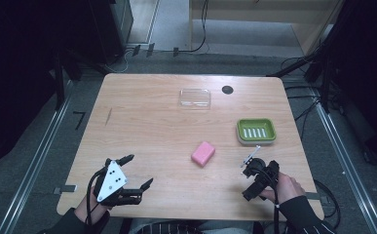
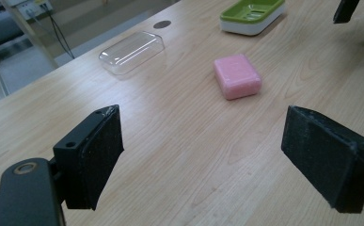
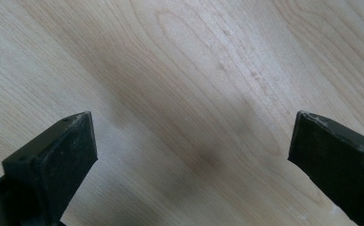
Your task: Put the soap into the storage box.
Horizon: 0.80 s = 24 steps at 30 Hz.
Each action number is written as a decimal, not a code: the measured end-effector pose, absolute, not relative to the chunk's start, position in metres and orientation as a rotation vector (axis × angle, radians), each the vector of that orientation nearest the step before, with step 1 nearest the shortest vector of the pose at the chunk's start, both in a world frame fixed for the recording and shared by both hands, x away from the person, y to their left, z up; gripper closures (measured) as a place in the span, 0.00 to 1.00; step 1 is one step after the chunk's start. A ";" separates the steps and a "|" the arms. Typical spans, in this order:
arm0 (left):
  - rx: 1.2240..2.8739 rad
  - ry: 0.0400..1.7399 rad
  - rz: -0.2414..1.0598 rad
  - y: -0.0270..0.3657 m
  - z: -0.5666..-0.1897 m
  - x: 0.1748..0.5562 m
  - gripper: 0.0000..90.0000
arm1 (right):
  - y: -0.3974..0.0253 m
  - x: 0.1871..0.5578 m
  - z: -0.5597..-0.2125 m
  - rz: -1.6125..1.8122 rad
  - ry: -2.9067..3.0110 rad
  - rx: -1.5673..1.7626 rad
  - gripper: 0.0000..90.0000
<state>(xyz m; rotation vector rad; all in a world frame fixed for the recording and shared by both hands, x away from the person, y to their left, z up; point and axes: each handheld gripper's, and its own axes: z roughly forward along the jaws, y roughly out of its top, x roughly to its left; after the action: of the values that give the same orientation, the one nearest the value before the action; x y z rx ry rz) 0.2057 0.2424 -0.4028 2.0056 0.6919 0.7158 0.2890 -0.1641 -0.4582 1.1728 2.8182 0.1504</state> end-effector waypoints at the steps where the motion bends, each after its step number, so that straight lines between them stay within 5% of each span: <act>1: 2.006 0.690 0.717 0.243 -0.403 0.206 0.16 | -0.164 0.289 -0.458 0.146 2.815 1.171 0.02; 24: 2.012 0.697 0.713 0.242 -0.403 0.207 0.16 | -0.142 0.292 -0.454 0.153 2.799 1.115 0.02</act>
<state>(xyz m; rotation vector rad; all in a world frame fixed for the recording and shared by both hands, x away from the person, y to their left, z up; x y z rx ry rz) 0.2067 0.2417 -0.4027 2.0117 0.6971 0.7126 0.2921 -0.1425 -0.4543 1.1148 2.7991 0.1526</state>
